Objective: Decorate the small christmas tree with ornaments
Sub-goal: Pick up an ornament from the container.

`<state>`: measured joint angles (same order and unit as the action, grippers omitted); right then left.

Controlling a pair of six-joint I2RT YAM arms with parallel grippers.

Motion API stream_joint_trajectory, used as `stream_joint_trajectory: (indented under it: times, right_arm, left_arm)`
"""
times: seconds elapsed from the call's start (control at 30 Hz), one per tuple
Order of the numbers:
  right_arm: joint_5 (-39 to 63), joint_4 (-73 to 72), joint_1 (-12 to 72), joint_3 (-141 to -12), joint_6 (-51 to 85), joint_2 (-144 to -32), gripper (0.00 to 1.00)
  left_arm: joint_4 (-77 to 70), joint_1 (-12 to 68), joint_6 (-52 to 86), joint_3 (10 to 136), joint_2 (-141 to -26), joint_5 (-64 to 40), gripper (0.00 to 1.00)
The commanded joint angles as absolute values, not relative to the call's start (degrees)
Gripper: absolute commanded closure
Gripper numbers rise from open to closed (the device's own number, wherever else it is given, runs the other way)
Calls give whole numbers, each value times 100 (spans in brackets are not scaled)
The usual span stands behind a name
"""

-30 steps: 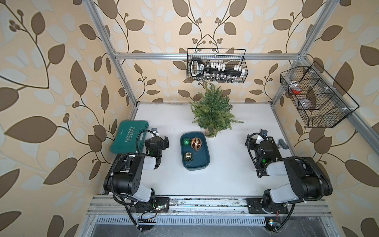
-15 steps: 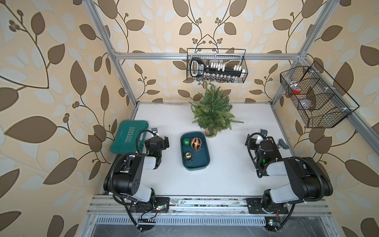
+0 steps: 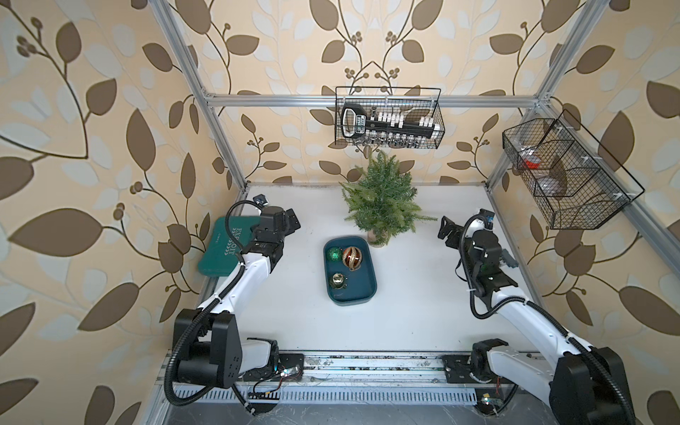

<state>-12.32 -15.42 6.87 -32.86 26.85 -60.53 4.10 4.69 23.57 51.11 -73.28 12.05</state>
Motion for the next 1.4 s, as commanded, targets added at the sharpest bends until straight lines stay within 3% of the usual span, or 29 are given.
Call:
stream_joint_trajectory:
  times: [0.0, 0.03, 0.17, 0.27, 0.4, 0.67, 1.0, 1.37]
  right_arm:
    - [654, -111, 55, -3248, 4093, -5905, 6]
    - [1216, -135, -84, -3192, 4072, -5786, 12]
    - [1772, 867, -56, -3445, 3753, -5178, 12]
    - [1722, 1702, -47, -3627, 3360, -4934, 11]
    - [1785, 2383, -46, -3644, 3095, -4913, 11]
    - [1916, 2153, -51, -3174, 3226, -4667, 11]
    - [1898, 2101, -52, -3026, 3201, -4729, 11]
    - [1810, 2100, -50, -2922, 3157, -4711, 10]
  left_arm:
    - [1947, 496, 3053, 5647, -7281, -656, 7]
    - [2189, 533, 3037, 5713, -7301, -1186, 11]
    - [3034, 883, 2847, 5627, -7044, -2344, 21]
    - [3400, 1395, 2670, 5592, -6784, -2670, 22]
    - [3766, 2026, 2534, 5719, -6838, -2594, 21]
    - [3545, 2588, 2526, 5868, -7534, -1984, 20]
    - [3070, 2819, 2595, 6394, -8680, -1321, 18]
    - [3010, 3049, 2486, 7055, -9602, -933, 22]
